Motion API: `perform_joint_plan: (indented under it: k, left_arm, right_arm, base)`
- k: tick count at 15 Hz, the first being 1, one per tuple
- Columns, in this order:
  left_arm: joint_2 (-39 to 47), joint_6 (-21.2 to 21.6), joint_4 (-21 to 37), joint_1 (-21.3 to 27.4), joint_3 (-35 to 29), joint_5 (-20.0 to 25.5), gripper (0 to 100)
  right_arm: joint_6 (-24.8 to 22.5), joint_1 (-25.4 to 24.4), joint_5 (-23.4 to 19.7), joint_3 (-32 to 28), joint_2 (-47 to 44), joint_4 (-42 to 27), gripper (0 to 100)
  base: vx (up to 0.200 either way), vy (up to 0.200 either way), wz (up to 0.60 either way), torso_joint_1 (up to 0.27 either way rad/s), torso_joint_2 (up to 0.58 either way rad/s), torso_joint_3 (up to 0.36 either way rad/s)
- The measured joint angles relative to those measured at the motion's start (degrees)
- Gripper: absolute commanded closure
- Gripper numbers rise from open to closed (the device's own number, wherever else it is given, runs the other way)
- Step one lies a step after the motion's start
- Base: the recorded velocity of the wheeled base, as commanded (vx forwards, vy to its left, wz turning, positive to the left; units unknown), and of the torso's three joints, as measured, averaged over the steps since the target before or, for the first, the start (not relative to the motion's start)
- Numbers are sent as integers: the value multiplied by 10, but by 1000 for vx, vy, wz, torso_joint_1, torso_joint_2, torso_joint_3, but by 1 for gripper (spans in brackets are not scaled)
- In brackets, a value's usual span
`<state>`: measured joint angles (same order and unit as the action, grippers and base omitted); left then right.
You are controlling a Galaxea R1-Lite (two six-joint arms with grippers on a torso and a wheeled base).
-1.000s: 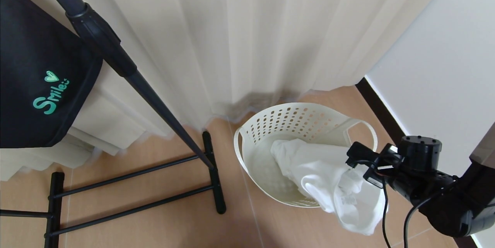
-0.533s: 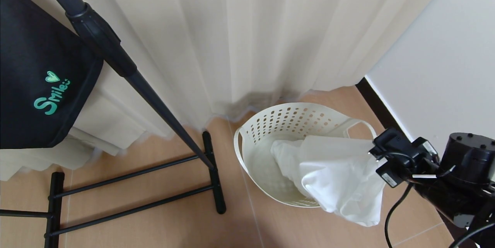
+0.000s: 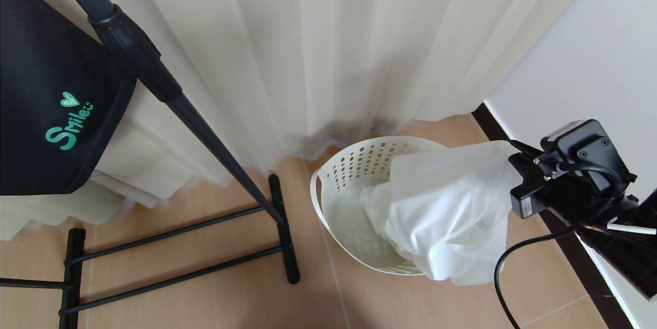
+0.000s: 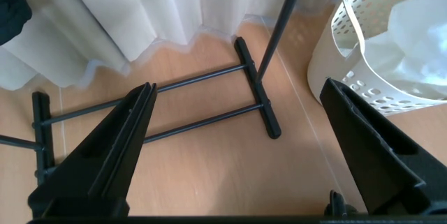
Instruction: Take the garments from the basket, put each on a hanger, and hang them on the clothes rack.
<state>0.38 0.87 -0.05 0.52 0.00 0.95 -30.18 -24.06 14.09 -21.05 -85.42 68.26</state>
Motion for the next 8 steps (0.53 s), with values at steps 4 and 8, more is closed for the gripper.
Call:
perform_joint_plan:
  k: [4, 8]
  left_arm:
    - [0, 1, 0, 0, 0, 0, 0]
    - [0, 2, 0, 0, 0, 1, 0]
  right_arm:
    - [6, -17, 0, -1, 15, 3, 100]
    - [6, -18, 0, 0, 19, 5, 100]
  base:
    - [0, 0, 0, 0, 0, 0]
    - [0, 0, 0, -1, 1, 25]
